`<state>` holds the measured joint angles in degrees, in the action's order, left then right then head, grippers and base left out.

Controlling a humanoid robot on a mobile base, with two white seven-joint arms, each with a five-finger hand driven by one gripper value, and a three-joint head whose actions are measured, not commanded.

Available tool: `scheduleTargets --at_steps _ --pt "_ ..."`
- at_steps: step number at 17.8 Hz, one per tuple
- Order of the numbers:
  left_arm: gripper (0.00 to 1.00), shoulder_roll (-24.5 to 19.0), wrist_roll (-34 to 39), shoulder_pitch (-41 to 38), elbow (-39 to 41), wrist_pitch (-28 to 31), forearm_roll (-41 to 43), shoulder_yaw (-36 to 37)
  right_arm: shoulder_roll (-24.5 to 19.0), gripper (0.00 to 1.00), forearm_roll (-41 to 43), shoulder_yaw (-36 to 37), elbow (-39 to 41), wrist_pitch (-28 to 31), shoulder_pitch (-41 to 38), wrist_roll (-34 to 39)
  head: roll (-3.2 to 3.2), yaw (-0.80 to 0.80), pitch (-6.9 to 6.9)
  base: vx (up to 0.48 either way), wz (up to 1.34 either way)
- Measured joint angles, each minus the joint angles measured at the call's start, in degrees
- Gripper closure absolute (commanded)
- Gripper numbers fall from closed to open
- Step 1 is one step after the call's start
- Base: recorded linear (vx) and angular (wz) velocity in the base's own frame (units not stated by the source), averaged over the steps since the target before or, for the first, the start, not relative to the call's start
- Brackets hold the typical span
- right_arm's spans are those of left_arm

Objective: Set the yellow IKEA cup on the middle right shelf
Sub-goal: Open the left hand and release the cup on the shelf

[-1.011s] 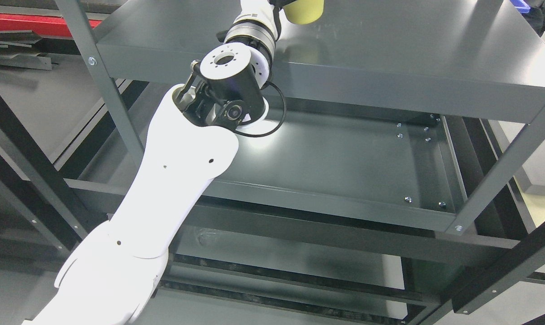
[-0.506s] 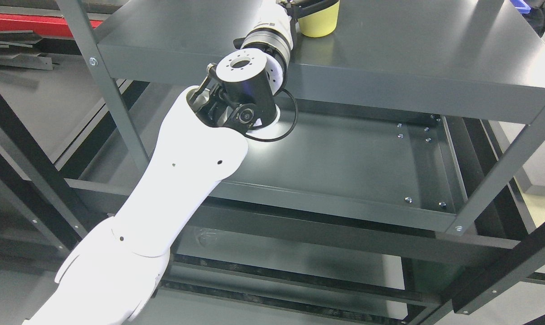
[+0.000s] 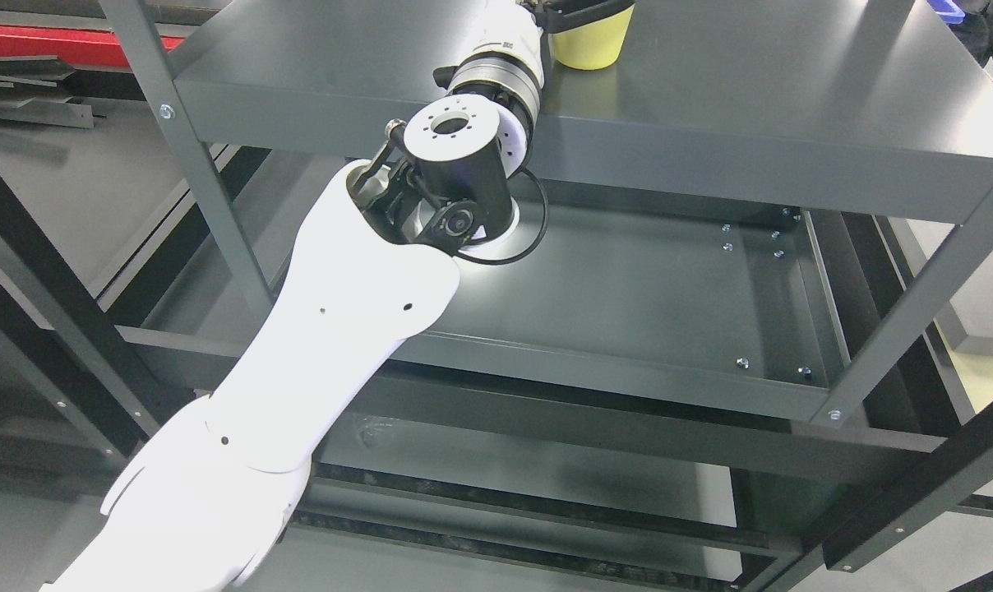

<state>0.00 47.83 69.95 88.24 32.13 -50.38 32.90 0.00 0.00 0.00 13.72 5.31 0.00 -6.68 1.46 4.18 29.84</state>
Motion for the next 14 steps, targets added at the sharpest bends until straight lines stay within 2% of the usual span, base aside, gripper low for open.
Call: scheduleTargets --at_steps 11,14 --pt "0.01 0.0 0.39 -3.72 5.42 1.92 9.0 -3.61 0.0 0.01 0.0 0.0 0.0 0.0 0.0 -0.02 0.0 0.0 0.0 0.0 0.0" --pt "0.01 0.0 0.21 -5.62 7.25 -1.27 10.58 -4.61 0.0 0.01 0.0 0.0 0.0 0.0 0.0 -0.03 0.0 0.0 0.0 0.0 0.0"
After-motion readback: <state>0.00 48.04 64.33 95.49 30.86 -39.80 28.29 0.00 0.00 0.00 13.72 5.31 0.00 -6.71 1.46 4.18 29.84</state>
